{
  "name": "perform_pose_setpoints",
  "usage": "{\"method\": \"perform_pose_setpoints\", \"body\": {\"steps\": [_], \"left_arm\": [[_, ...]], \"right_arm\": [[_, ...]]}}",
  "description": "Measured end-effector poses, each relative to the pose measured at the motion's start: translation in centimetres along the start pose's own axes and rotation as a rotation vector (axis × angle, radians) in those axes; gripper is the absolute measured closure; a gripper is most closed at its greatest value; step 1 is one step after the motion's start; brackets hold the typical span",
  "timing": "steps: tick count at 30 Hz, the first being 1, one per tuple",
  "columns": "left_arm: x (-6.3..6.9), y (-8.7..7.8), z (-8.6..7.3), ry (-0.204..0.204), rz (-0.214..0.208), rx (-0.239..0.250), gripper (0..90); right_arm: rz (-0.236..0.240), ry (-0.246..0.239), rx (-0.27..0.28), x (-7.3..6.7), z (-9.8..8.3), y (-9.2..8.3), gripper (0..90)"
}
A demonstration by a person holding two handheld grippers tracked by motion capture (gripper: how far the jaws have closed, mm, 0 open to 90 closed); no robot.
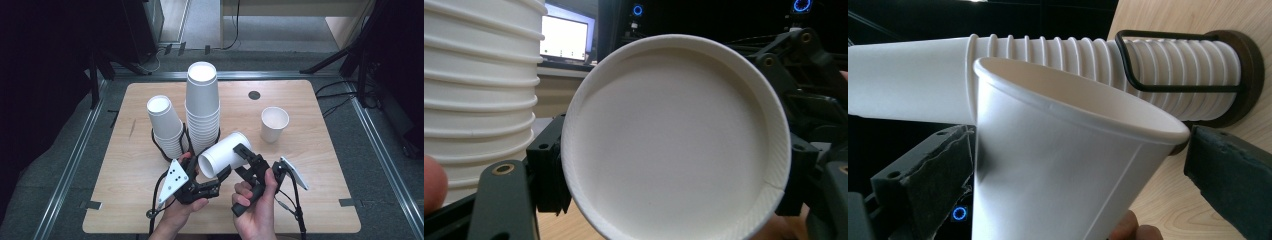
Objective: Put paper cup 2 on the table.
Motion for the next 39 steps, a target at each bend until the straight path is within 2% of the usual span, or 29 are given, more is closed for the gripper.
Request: {"method": "perform_pose_setpoints", "body": {"steps": [3, 5, 7, 13, 18, 19, 20, 21, 25, 29, 30, 31, 33, 36, 39], "left_arm": [[0.1, 0.0, -0.1, -0.005, -0.010, 0.000, 23.7], [0.2, 0.1, -0.2, -0.007, -0.011, -0.004, 23.7], [0.2, 0.2, -0.3, -0.015, -0.019, -0.010, 23.7], [0.4, 0.4, -0.6, -0.013, -0.032, -0.023, 22.6], [0.2, 0.2, -1.0, -0.034, -0.044, -0.078, 20.2], [0.1, 0.1, -1.1, -0.036, -0.047, -0.087, 19.9], [0.1, 0.1, -1.1, -0.037, -0.049, -0.091, 18.6], [0.0, 0.1, -1.2, -0.048, -0.047, -0.093, 13.5], [-0.8, -0.2, -0.9, -0.094, -0.022, -0.088, 6.6], [-1.5, -0.7, -1.1, -0.085, 0.039, -0.129, 1.2], [-1.5, -0.7, -1.1, -0.085, 0.039, -0.129, 1.2], [-1.6, -0.9, -1.3, -0.099, 0.037, -0.147, 1.2], [-1.6, -1.1, -1.3, -0.110, 0.029, -0.158, 1.2], [-1.7, -1.4, -1.4, -0.120, 0.024, -0.167, 1.2], [-1.9, -1.8, -1.3, -0.128, 0.026, -0.169, 1.2]], "right_arm": [[0.006, 0.009, -0.004, 0.0, 0.0, 0.3, 0.0], [0.028, 0.016, -0.018, -0.1, 0.0, 0.6, 0.0], [0.034, 0.008, -0.026, -0.2, -0.1, 0.7, 0.0], [0.058, 0.026, -0.026, -0.1, 0.3, 0.9, 8.5], [0.072, 0.009, -0.003, 0.1, 0.3, 0.9, 12.7], [0.071, -0.008, 0.006, 0.2, 0.3, 0.9, 13.1], [0.073, -0.019, 0.024, 0.1, 0.4, 0.8, 13.5], [0.078, -0.035, 0.043, 0.0, 0.6, 0.6, 13.6], [0.077, -0.122, 0.132, -0.6, 1.4, -0.1, 13.7], [0.043, -0.257, 0.259, -1.0, 3.1, -0.7, 13.9], [0.043, -0.257, 0.259, -1.0, 3.1, -0.7, 13.9], [-0.007, -0.378, 0.356, -1.0, 4.1, -1.1, 13.9], [-0.022, -0.467, 0.407, -1.2, 4.5, -1.4, 13.8], [-0.083, -0.659, 0.494, -1.2, 4.8, -1.4, 13.9], [-0.134, -0.836, 0.545, -1.0, 4.8, -1.1, 13.7]]}}
Point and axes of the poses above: each handheld gripper's, and its own axes: y roughly forward along the jaws, z roughly out of its top, x roughly to its right, the point moved 9 cm from there along y, roughly forward along the jaws, and after that the axes turned 13 degrees about -z, right-handed, at the moved point
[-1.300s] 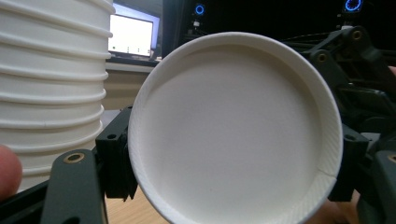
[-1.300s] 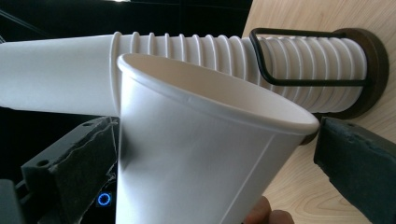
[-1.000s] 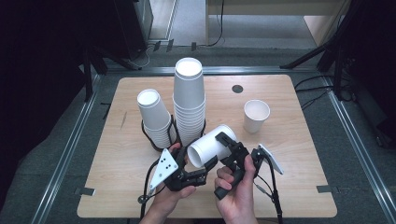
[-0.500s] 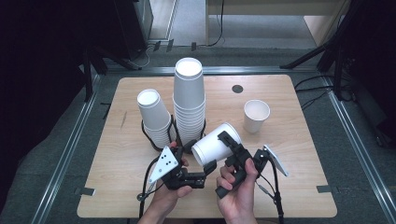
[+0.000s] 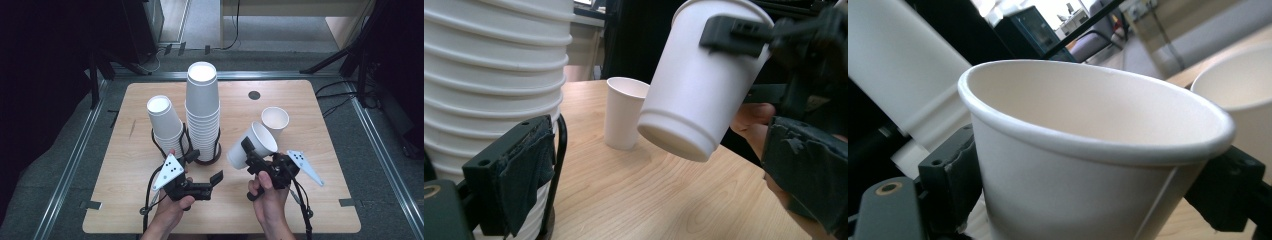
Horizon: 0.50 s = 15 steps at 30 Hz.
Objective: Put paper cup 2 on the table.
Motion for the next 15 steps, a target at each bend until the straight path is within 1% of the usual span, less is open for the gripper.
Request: {"method": "perform_pose_setpoints", "body": {"steps": [1, 2, 3, 5, 6, 8, 9, 10, 11, 13, 15], "left_arm": [[0.0, -0.1, 0.0, -0.002, 0.001, 0.000, 1.2], [-0.1, -0.3, 0.0, 0.000, 0.002, -0.006, 1.2], [-0.1, -0.5, -0.1, 0.001, 0.002, -0.011, 1.2], [-0.4, -1.1, -0.3, 0.003, 0.008, -0.020, 1.2], [-0.6, -1.4, -0.3, -0.004, 0.011, -0.019, 1.2], [-1.0, -2.2, -0.5, -0.008, 0.024, -0.021, 1.2], [-1.3, -2.8, -0.5, -0.011, 0.034, -0.018, 1.2], [-1.4, -3.1, -0.5, -0.013, 0.040, -0.018, 1.2], [-1.7, -3.6, -0.6, -0.014, 0.046, -0.018, 1.2], [-2.2, -4.6, -0.7, -0.020, 0.062, -0.016, 1.2], [-2.7, -5.5, -0.8, -0.032, 0.079, -0.011, 1.2]], "right_arm": [[-0.001, -0.060, 0.014, 0.0, -0.2, 0.1, 13.7], [-0.008, -0.133, 0.033, -0.1, -0.4, 0.2, 13.7], [-0.023, -0.203, 0.054, 0.0, -0.5, 0.3, 13.7], [-0.046, -0.310, 0.087, 0.1, -0.8, 0.8, 13.6], [-0.058, -0.352, 0.098, 0.2, -1.0, 1.0, 13.6], [-0.066, -0.416, 0.108, 0.5, -1.3, 1.6, 13.5], [-0.082, -0.443, 0.117, 0.7, -1.3, 1.8, 13.5], [-0.083, -0.469, 0.115, 0.9, -1.5, 2.1, 13.5], [-0.077, -0.477, 0.112, 1.0, -1.6, 2.3, 13.5], [-0.091, -0.525, 0.119, 1.2, -1.9, 2.8, 13.5], [-0.088, -0.558, 0.111, 1.3, -2.4, 3.2, 13.2]]}}
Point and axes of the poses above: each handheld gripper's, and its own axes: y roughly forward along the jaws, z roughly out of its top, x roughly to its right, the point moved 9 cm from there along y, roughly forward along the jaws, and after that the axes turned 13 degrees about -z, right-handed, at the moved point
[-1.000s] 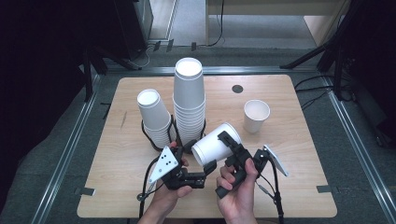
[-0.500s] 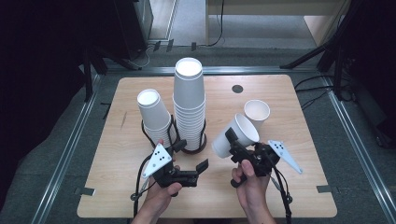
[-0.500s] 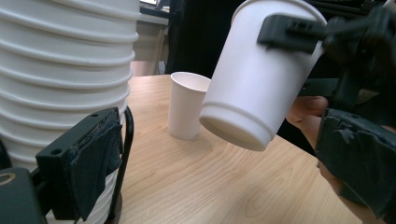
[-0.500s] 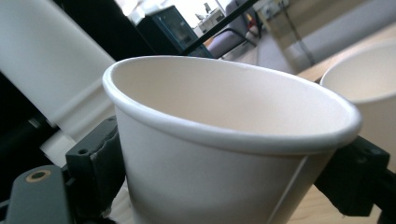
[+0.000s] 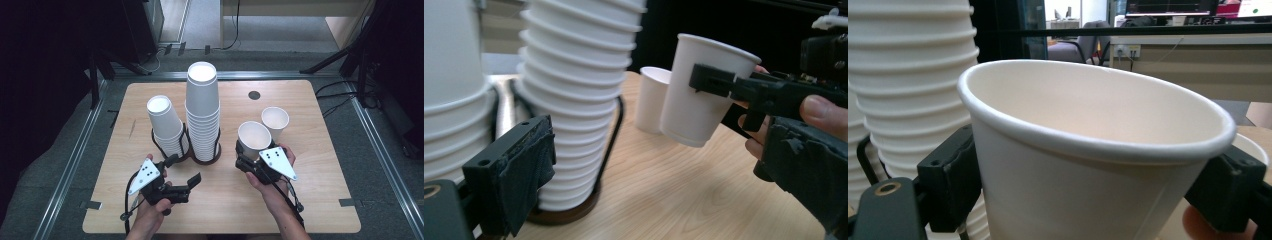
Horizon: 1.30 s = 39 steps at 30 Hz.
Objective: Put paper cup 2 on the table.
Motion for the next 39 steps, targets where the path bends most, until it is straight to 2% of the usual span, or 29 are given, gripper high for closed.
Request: {"method": "perform_pose_setpoints", "body": {"steps": [2, 3, 4, 5, 6, 9, 10, 13, 15, 16, 18, 23, 24, 25, 30, 33, 37, 39], "left_arm": [[-0.7, -1.0, 0.0, -0.012, 0.019, 0.011, 1.2], [-0.7, -1.0, 0.0, -0.012, 0.019, 0.011, 1.2], [-1.4, -1.9, -0.2, -0.024, 0.036, 0.014, 1.2], [-1.4, -1.9, -0.2, -0.024, 0.036, 0.014, 1.2], [-2.2, -2.9, -0.4, -0.030, 0.060, 0.016, 1.2], [-3.3, -4.3, -0.7, -0.043, 0.092, 0.016, 1.2], [-3.7, -4.8, -0.9, -0.049, 0.104, 0.015, 1.2], [-5.2, -6.4, -1.8, -0.065, 0.166, 0.000, 1.2], [-5.7, -6.9, -2.1, -0.075, 0.177, 0.001, 1.2], [-6.5, -8.0, -2.5, -0.090, 0.198, 0.000, 1.2], [-7.3, -9.0, -2.8, -0.104, 0.224, 0.006, 1.2], [-10.1, -11.5, -3.3, -0.159, 0.322, 0.014, 1.2], [-10.1, -11.5, -3.3, -0.159, 0.322, 0.014, 1.2], [-10.9, -12.2, -3.7, -0.173, 0.346, 0.011, 1.2], [-12.1, -13.2, -4.5, -0.191, 0.379, 0.010, 1.2], [-12.4, -13.4, -4.7, -0.193, 0.387, 0.015, 1.2], [-12.5, -13.5, -5.0, -0.187, 0.395, 0.009, 1.1], [-12.6, -13.5, -5.1, -0.182, 0.398, 0.007, 1.1]], "right_arm": [[-0.015, -0.043, 0.001, -0.2, -0.7, 0.6, 13.1], [-0.015, -0.043, 0.001, -0.2, -0.7, 0.6, 13.1], [-0.009, -0.054, 0.010, -0.4, -1.2, 1.1, 13.1], [0.006, -0.053, 0.019, -0.5, -1.3, 1.3, 13.1], [0.030, -0.047, 0.025, -0.8, -1.5, 1.4, 13.1], [0.039, -0.100, 0.017, -1.1, -2.7, 2.0, 13.1], [0.031, -0.125, 0.015, -1.0, -3.1, 2.3, 13.1], [0.037, -0.122, -0.002, -0.7, -4.3, 2.8, 13.2], [0.037, -0.122, -0.006, -0.6, -4.6, 2.9, 13.2], [0.030, -0.143, -0.010, -0.2, -5.2, 3.1, 13.2], [0.029, -0.153, -0.014, 0.0, -5.5, 3.2, 13.1], [0.033, -0.200, -0.014, 0.5, -6.2, 3.2, 13.0], [0.033, -0.200, -0.014, 0.5, -6.2, 3.2, 13.0], [0.042, -0.208, -0.024, 0.6, -6.6, 3.1, 12.9], [0.051, -0.233, -0.028, 0.8, -7.4, 3.0, 12.4], [0.057, -0.211, -0.026, 1.1, -7.5, 2.9, 12.3], [0.041, -0.191, -0.056, 1.6, -7.7, 2.9, 11.6], [0.049, -0.174, -0.059, 1.7, -7.8, 2.8, 11.5]]}}
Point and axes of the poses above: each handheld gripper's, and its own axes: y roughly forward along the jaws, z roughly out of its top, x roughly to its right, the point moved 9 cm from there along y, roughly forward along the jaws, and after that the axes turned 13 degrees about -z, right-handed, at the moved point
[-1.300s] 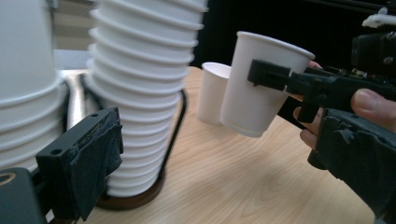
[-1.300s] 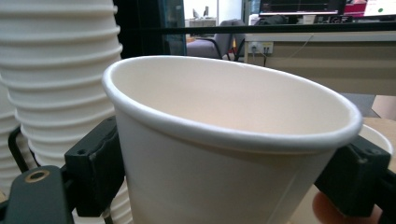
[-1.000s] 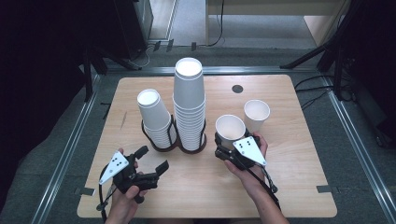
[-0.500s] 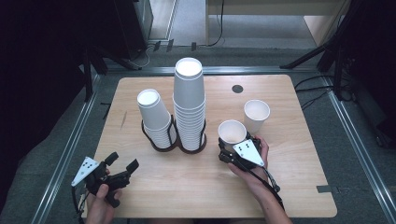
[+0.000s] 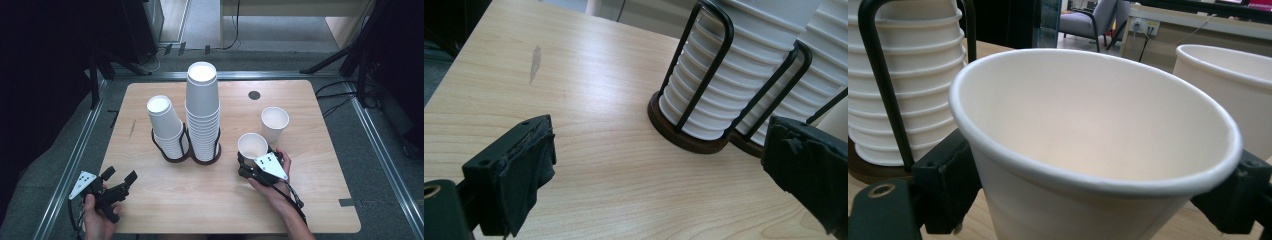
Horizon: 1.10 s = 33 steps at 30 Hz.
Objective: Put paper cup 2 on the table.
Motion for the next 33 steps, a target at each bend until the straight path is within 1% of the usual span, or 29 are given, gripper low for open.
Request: {"method": "perform_pose_setpoints", "body": {"steps": [3, 4, 6, 8, 13, 16, 19, 23, 25, 28, 30, 33], "left_arm": [[-0.2, 0.0, -0.2, 0.007, 0.009, -0.003, 1.2], [-0.2, 0.0, -0.2, 0.007, 0.008, -0.002, 1.2], [-0.3, 0.0, -0.2, 0.008, 0.010, -0.001, 1.2], [-0.3, -0.1, -0.2, 0.009, 0.011, 0.002, 1.2], [-0.5, -0.1, -0.3, 0.012, 0.016, -0.001, 1.2], [-0.5, -0.1, -0.4, 0.013, 0.019, -0.006, 1.2], [-0.6, -0.1, -0.4, 0.014, 0.020, -0.006, 1.2], [-1.0, -0.1, -0.8, 0.031, 0.048, -0.020, 1.2], [-1.2, -0.2, -0.9, 0.025, 0.048, -0.022, 1.2], [-1.2, -0.2, -0.9, 0.031, 0.051, -0.027, 1.2], [-1.3, -0.2, -1.0, 0.032, 0.051, -0.027, 1.2], [-1.4, -0.3, -1.0, 0.035, 0.057, -0.028, 1.2]], "right_arm": [[0.024, 0.010, -0.016, 0.0, -0.1, -0.3, 11.1], [0.029, 0.013, -0.028, 0.0, -0.2, -0.5, 9.6], [0.043, 0.008, -0.050, 0.0, -0.4, -0.7, 3.1], [0.065, 0.009, -0.067, 0.0, -0.5, -1.0, 0.0], [0.098, 0.007, -0.086, 0.4, -0.9, -2.0, 0.0], [0.103, -0.005, -0.088, 0.8, -1.1, -2.6, 0.0], [0.112, -0.010, -0.083, 1.5, -1.3, -3.3, 0.0], [0.109, -0.035, -0.074, 2.7, -1.9, -4.5, 0.0], [0.105, -0.044, -0.079, 3.3, -2.4, -4.9, 0.0], [0.098, -0.057, -0.089, 4.3, -3.0, -5.5, 0.0], [0.089, -0.057, -0.094, 5.1, -3.1, -5.7, 0.0], [0.066, -0.038, -0.099, 6.6, -3.3, -5.9, 0.0]]}}
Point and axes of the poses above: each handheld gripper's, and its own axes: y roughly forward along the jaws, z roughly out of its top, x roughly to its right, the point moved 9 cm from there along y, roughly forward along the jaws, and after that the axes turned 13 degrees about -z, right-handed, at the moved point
